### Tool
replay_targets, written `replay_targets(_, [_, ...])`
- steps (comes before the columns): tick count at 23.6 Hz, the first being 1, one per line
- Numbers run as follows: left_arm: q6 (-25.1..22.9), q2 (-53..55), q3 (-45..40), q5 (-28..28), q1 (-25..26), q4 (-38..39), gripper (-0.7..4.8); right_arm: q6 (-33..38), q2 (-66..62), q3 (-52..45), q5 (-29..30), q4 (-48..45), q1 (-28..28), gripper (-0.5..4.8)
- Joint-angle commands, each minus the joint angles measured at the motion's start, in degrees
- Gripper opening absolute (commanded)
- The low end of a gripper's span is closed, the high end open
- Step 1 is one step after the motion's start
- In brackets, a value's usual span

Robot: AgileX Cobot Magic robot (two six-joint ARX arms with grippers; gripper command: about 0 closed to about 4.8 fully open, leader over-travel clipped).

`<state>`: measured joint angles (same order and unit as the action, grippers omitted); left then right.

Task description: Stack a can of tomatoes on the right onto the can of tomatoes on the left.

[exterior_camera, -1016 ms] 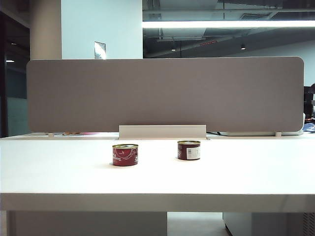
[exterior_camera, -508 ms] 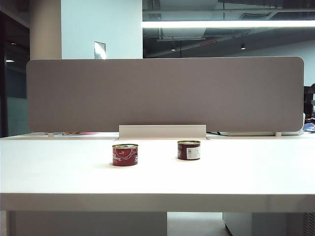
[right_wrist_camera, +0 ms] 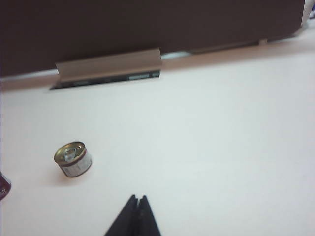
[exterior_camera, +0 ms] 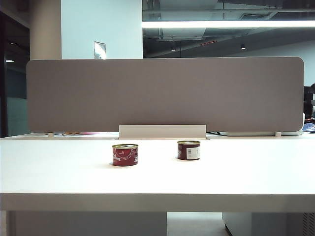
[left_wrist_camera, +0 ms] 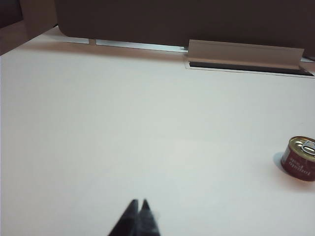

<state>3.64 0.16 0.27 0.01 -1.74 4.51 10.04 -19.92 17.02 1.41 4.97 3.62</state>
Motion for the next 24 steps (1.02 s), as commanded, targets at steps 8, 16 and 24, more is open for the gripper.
replay_targets(8, [-0.20, 0.07, 0.24, 0.22, 0.04, -0.79, -0.06, -4.76, -22.51, 11.45, 6.93, -3.67, 0.04, 1.54])
replay_targets(16, [-0.20, 0.07, 0.24, 0.15, 0.07, -0.79, -0.06, -5.77, -43.23, 23.39, 7.76, -3.91, 5.57, 3.81])
replay_targets(24, [-0.20, 0.07, 0.24, 0.04, 0.07, -0.79, -0.06, -7.32, -59.25, 34.51, 7.69, -3.91, 12.11, 4.09])
